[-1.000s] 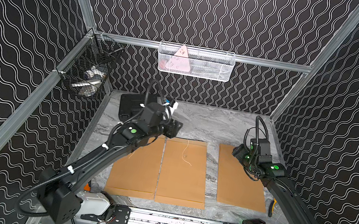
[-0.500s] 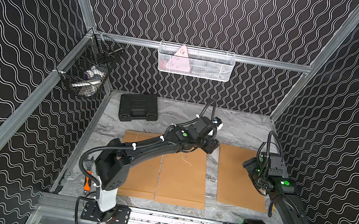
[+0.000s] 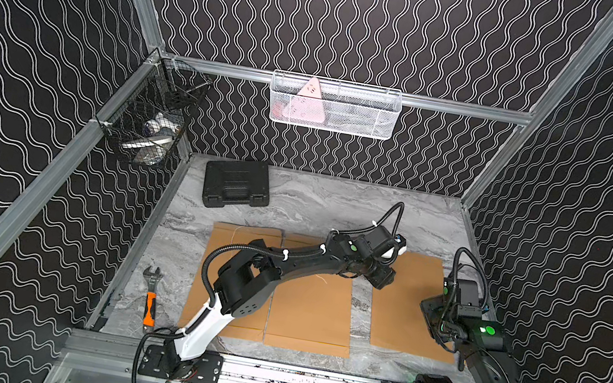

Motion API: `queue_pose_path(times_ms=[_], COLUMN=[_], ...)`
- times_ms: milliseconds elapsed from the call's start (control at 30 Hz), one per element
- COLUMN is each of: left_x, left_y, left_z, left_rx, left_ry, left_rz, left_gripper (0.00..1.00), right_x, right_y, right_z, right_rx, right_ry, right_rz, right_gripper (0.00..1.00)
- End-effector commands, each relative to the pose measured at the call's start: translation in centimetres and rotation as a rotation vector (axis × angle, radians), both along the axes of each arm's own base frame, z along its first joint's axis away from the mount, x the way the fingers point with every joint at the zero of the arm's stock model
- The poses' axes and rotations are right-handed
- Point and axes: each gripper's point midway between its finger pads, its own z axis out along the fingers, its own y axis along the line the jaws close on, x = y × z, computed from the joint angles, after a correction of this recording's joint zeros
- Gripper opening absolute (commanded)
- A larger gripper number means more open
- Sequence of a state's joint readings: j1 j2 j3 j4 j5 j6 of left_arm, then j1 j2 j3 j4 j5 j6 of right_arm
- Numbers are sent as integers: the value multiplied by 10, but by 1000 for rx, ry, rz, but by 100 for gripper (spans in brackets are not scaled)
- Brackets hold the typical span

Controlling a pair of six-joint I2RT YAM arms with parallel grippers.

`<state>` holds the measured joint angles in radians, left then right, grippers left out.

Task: Open the file bag
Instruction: Pick up the file bag from the center of the board.

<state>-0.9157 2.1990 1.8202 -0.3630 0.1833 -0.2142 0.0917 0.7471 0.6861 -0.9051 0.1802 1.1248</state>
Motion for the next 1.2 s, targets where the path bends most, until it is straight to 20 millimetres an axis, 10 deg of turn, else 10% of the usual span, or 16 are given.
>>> queue_pose_path(times_ms=[0,300,1167], left_x=[0,3,22], left_y=[-7,-12,-11], left_z=[-3,-27,-49], left_rx=[-13,14,30], left_ry=[11,29,39], left_rz=[-9,-9,34], left_gripper=[54,54,54], right_x=[-23,-8,33], right_y=[-16,-15,0], right_z=[-3,-30,-108], right_rx=[-38,-60,65], right_ry=[53,119,214], right_rz=[-108,-73,7], right_gripper=[27,0,0])
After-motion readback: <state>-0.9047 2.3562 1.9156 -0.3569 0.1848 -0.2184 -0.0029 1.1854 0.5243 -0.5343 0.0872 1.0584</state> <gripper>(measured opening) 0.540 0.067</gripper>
